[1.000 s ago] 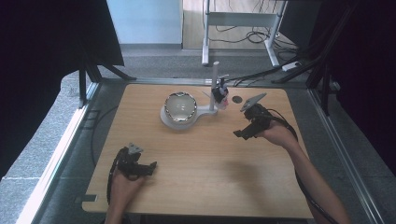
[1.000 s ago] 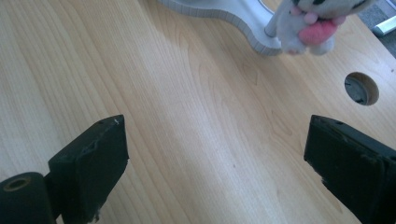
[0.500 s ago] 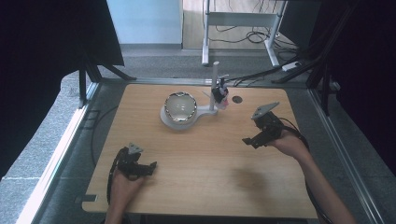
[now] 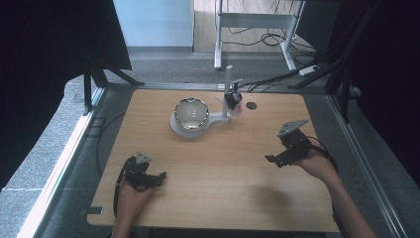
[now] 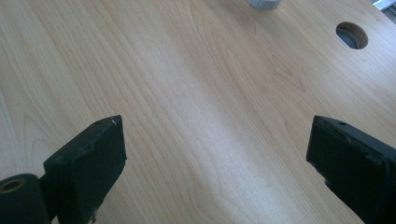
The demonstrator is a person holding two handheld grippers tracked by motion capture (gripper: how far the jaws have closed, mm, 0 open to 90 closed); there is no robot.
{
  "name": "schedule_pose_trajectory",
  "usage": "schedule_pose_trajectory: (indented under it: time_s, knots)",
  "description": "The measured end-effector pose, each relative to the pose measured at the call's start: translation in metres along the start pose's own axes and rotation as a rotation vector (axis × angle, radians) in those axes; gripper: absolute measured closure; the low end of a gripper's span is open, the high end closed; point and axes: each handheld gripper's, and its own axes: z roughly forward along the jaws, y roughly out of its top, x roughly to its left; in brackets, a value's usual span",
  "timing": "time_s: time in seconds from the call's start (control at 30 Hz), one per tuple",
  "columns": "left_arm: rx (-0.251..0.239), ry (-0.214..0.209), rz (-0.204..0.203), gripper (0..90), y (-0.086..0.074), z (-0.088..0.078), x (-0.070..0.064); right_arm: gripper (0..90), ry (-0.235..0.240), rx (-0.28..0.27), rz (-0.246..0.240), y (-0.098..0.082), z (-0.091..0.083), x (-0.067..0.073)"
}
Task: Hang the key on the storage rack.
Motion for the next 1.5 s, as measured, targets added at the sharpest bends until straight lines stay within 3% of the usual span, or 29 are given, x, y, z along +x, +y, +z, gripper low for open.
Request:
schedule_pose_trajectory:
  time_s: [0.43,0.77,1.23,1.5]
  knots:
    - [0.002,0.0,0.003,1.5,0.0,0.0,0.0,2.7,-0.01,-0.008,0.001,-0.023,0.004,0.019]
    - [0.001,0.001,0.004,1.5,0.0,0.0,0.0,0.0,0.004,-0.011,0.017,-0.043,0.025,0.03]
    - [0.001,0.001,0.003,1.6,0.0,0.0,0.0,0.0,0.04,-0.091,0.088,-0.071,0.053,0.048]
    - [0.001,0.001,0.003,1.6,0.0,0.0,0.0,0.0,0.037,-0.115,0.111,-0.09,0.069,0.056]
